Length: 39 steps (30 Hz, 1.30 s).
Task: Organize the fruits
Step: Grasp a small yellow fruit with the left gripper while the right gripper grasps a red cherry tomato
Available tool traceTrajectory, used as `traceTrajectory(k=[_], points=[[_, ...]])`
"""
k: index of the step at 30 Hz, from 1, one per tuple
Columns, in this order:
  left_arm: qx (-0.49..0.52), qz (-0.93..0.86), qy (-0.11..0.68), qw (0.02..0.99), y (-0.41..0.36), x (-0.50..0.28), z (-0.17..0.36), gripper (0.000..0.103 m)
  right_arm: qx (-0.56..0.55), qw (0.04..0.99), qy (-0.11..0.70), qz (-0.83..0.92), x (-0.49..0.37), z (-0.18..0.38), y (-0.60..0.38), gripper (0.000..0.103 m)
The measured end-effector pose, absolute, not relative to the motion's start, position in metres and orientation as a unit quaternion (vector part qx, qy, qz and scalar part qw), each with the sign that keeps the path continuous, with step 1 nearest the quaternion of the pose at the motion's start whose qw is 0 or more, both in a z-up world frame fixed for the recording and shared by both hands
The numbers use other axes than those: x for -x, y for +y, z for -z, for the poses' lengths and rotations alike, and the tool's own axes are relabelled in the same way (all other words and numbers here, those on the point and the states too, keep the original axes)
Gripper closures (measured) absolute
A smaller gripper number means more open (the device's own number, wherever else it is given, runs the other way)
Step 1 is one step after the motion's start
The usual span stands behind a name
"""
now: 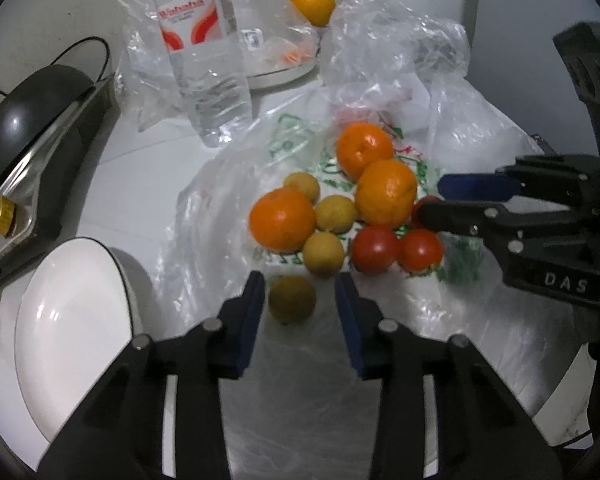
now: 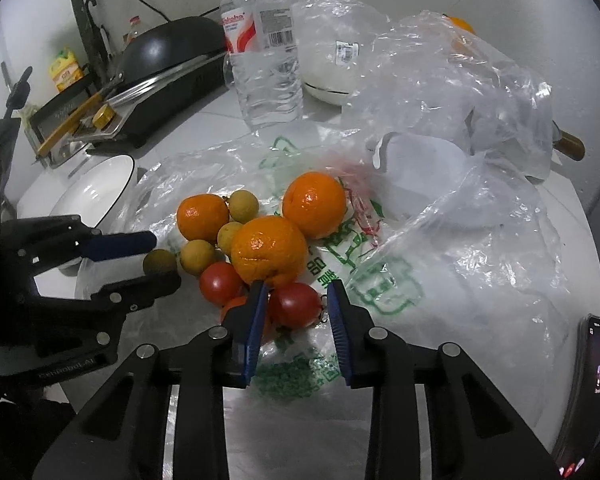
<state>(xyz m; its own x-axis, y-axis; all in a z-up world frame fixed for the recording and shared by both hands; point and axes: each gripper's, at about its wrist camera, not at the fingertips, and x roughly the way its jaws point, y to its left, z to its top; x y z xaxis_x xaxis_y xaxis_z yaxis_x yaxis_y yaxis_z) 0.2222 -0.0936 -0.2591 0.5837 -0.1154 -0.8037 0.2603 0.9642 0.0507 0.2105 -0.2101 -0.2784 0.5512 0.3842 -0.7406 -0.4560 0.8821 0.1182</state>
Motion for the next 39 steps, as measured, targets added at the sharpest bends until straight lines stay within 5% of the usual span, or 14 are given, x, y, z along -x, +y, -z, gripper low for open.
traceTrajectory(k=[18,39], points=[[-0.077,0.160,0.423,0.889,-0.098,-0.210,0.251,0.084,0.072,0.882,0.405,-0.228,-0.208,0.271,-0.202,0.072],[-0.088,0.167,0.418,0.889,-0.094,-0.219,0.260,0.077,0.057,0.896,0.379,-0.225,-0.186,0.246,-0.210,0.072]])
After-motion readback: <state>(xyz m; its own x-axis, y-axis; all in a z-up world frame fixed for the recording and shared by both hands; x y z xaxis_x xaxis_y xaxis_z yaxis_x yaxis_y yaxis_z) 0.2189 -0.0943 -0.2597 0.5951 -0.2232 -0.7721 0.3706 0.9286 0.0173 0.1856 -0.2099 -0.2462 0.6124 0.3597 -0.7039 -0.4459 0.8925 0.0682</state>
